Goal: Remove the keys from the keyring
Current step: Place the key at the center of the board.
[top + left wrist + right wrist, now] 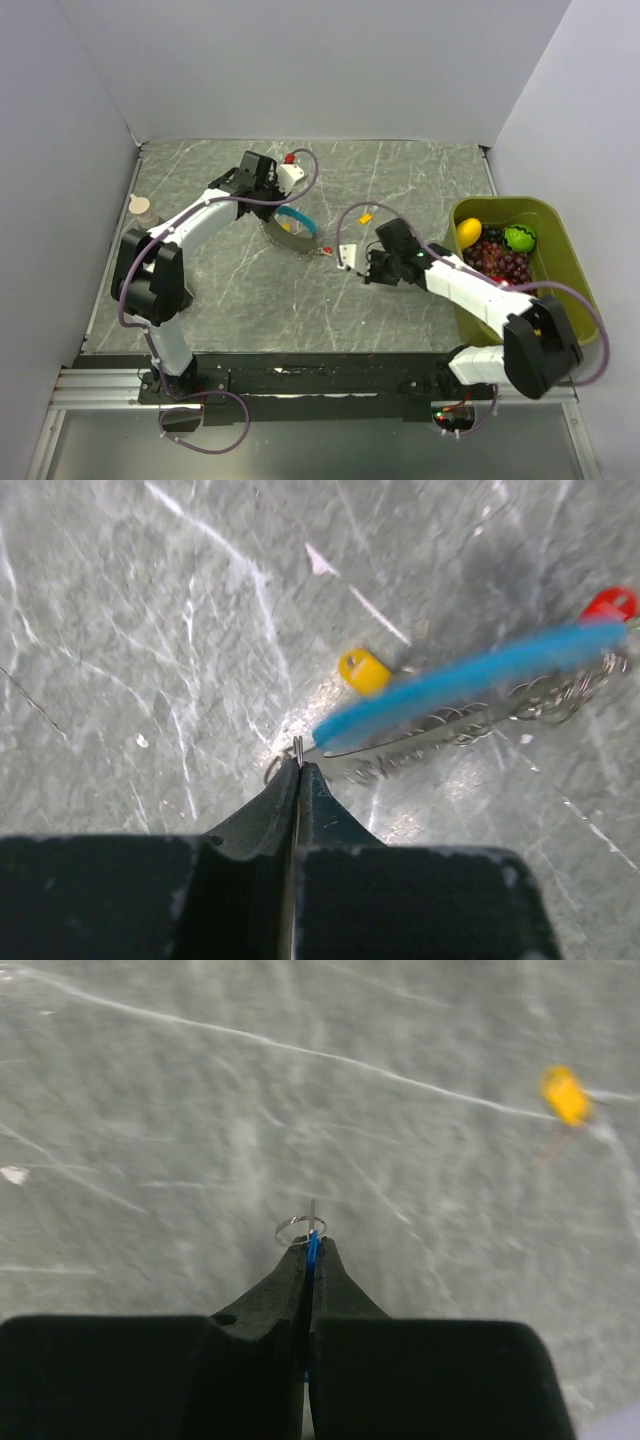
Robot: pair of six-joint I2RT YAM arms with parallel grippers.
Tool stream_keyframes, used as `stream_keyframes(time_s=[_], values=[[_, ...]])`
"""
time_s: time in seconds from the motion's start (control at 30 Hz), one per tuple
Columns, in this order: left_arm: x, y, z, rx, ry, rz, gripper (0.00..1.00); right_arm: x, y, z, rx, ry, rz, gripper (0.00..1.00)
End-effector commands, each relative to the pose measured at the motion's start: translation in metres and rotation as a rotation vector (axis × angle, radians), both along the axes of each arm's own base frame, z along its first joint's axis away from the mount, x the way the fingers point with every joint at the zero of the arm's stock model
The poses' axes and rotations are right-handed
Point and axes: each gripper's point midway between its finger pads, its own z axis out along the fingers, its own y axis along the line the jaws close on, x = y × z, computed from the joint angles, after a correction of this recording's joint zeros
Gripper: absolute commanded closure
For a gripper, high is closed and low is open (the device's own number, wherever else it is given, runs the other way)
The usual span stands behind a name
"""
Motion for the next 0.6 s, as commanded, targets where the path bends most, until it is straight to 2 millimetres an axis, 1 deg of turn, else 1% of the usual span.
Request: stream_keyframes(time_s=[0.0,0.03,0.07,0.1,0.13,0.17,0.2,0.23,0.27,0.3,0.33,0.37,0.4,0.43,0.47,0.5,0.53,0.57], values=[[0.013,0.012,0.006,-0.011,-0.042,0.032,0.93,-0.001,0.019,-0.021,0.008,0.058,0.020,1.00],[0.013,0.014,0.005,-0.015,-0.039,0.035,0.90,-0.001,0.023,-0.024,0.002,0.065,0.026,1.00],[0.013,0.017,0.006,-0.024,-0.038,0.038,0.85,-0.002,0.024,-0.032,-0.016,0.082,0.022,1.00],[0.011,0.019,0.003,-0.028,-0.031,0.040,0.79,-0.002,0.024,-0.035,-0.023,0.087,0.022,1.00],[0.010,0.019,0.006,-0.040,-0.036,0.041,0.69,-0.003,0.027,-0.038,-0.029,0.094,0.024,1.00],[0.009,0.020,0.006,-0.049,-0.032,0.038,0.64,-0.003,0.027,-0.045,-0.043,0.111,0.022,1.00],[0.007,0.021,0.005,-0.051,-0.027,0.039,0.60,-0.002,0.028,-0.047,-0.042,0.112,0.017,1.00],[0.006,0.021,0.008,-0.057,-0.031,0.038,0.55,-0.002,0.028,-0.050,-0.048,0.118,0.013,1.00],[0.005,0.021,0.009,-0.060,-0.030,0.037,0.53,0.000,0.028,-0.055,-0.053,0.123,0.003,0.99],[0.002,0.021,0.008,-0.067,-0.023,0.035,0.52,0.004,0.029,-0.055,-0.051,0.111,-0.008,0.97],[0.002,0.021,0.016,-0.077,-0.038,0.035,0.47,0.005,0.029,-0.057,-0.048,0.111,-0.022,0.95],[0.001,0.022,0.018,-0.084,-0.043,0.036,0.45,0.006,0.030,-0.058,-0.049,0.113,-0.026,0.92],[-0.003,0.023,0.019,-0.094,-0.040,0.037,0.43,0.008,0.029,-0.058,-0.051,0.107,-0.035,0.85],[-0.004,0.023,0.029,-0.109,-0.063,0.036,0.39,0.012,0.028,-0.057,-0.055,0.091,-0.048,0.82],[-0.006,0.023,0.034,-0.121,-0.069,0.037,0.37,0.014,0.027,-0.054,-0.054,0.073,-0.056,0.78],[-0.009,0.023,0.038,-0.131,-0.072,0.036,0.35,0.017,0.027,-0.050,-0.049,0.052,-0.061,0.72],[-0.011,0.022,0.044,-0.146,-0.080,0.031,0.26,0.019,0.025,-0.048,-0.052,0.032,-0.070,0.68],[-0.015,0.022,0.055,-0.160,-0.098,0.027,0.20,0.021,0.025,-0.039,-0.036,0.004,-0.074,0.64]])
